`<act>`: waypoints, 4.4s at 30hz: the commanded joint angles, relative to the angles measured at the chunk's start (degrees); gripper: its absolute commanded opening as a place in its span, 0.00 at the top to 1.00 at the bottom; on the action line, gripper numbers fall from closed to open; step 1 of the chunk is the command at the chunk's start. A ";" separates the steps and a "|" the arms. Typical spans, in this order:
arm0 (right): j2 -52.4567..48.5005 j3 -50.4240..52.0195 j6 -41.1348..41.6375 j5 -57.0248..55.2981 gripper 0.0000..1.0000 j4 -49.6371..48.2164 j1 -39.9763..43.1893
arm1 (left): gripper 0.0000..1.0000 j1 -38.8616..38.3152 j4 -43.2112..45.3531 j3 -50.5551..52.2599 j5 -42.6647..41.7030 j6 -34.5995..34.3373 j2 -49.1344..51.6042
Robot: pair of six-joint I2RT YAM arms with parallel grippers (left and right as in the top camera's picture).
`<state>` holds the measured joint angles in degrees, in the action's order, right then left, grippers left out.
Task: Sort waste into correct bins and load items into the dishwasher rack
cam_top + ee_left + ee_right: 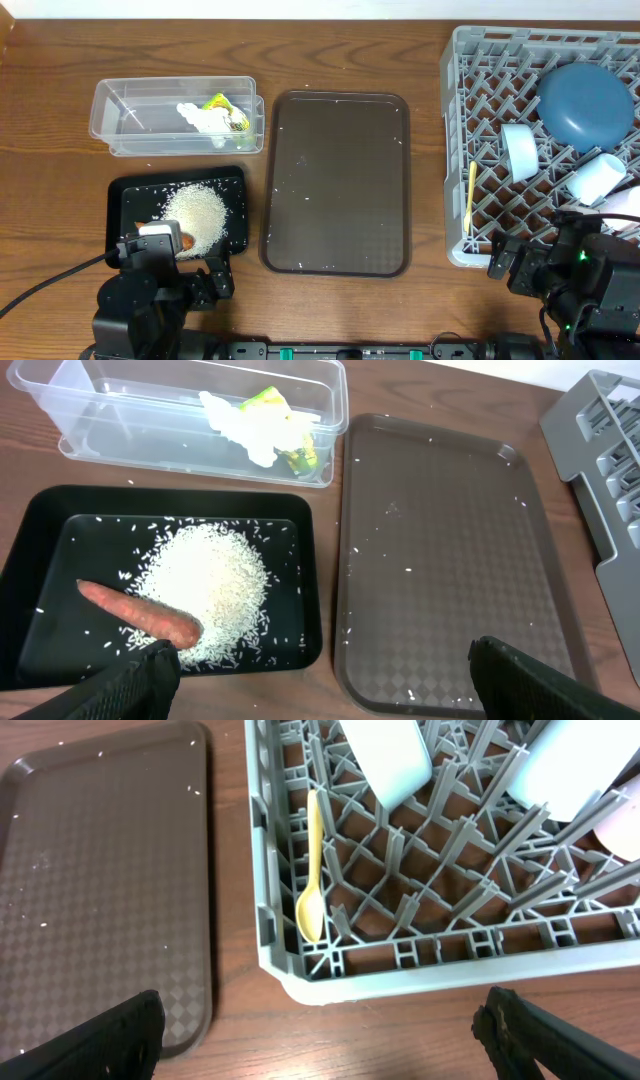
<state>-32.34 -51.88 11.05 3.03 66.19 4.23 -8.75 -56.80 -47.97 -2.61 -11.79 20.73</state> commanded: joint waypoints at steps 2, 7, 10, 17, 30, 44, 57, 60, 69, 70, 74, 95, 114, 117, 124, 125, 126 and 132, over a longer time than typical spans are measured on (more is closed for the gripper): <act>0.35 0.35 0.70 0.39 0.01 0.11 0.52 | 0.05 0.04 -0.11 0.37 0.09 -0.09 -0.26; 0.35 0.35 0.70 0.39 0.01 0.09 0.52 | 0.05 0.04 -0.11 0.37 0.09 -0.09 -0.26; 0.72 0.37 0.70 0.39 0.01 0.09 0.42 | 0.05 0.04 -0.11 0.37 0.09 -0.09 -0.26; 3.72 1.16 0.48 -2.73 0.01 -0.24 -5.07 | 0.05 0.04 -0.11 0.37 0.09 -0.09 -0.26; 23.02 19.19 -1.05 -6.14 0.01 -23.30 -11.80 | 0.05 0.04 -0.11 0.37 0.09 -0.09 -0.26; 32.04 41.35 -1.75 -3.19 0.01 -55.21 -11.80 | 0.05 0.04 -0.11 0.37 0.09 -0.09 -0.26; 32.06 51.56 -5.86 -3.17 0.01 -63.82 -11.76 | 0.05 0.04 -0.11 0.37 0.09 -0.09 -0.26; 32.04 51.56 -6.03 -2.82 0.01 -61.75 -11.76 | 0.05 0.04 -0.11 0.37 0.09 -0.09 -0.26; 32.02 51.56 -5.99 -2.80 0.01 -61.90 -11.76 | 0.05 0.04 -0.11 0.37 0.09 -0.07 -0.26; 32.02 51.56 -6.01 -2.80 0.01 -61.90 -11.76 | 0.05 0.04 -0.11 0.37 0.09 -0.09 -0.26; 32.02 51.56 -6.01 -2.80 0.01 -61.90 -11.76 | 0.05 0.04 -0.11 0.37 0.09 -0.09 -0.26; 32.02 51.56 -6.01 -2.80 0.01 -61.90 -11.76 | 0.05 0.04 -0.11 0.37 0.09 -0.07 -0.26; 31.91 51.56 -5.99 -2.80 0.01 -61.92 -11.76 | 0.05 0.15 26.03 23.54 1.97 0.15 -11.08; 31.91 51.56 -6.01 -2.80 0.01 -61.90 -11.76 | 0.05 0.50 35.19 29.92 1.81 0.15 -14.12; 31.91 51.56 -6.01 -2.80 0.01 -61.90 -11.76 | 0.05 2.36 54.38 41.79 1.81 0.15 -19.87; 31.91 51.56 -6.01 -2.80 0.01 -61.92 -11.76 | 0.05 2.89 57.66 43.85 1.81 0.17 -20.72; 31.91 51.56 -6.01 -2.80 0.01 -61.92 -11.76 | 0.05 3.10 59.28 44.68 1.81 0.17 -20.68; 31.91 51.56 -5.99 -2.80 0.01 -61.90 -11.76 | 0.05 3.87 60.35 47.76 1.79 1.95 -20.63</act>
<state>-0.69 -0.40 5.74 0.03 4.05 -6.83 -5.28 4.32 -0.47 -1.26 -11.64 0.62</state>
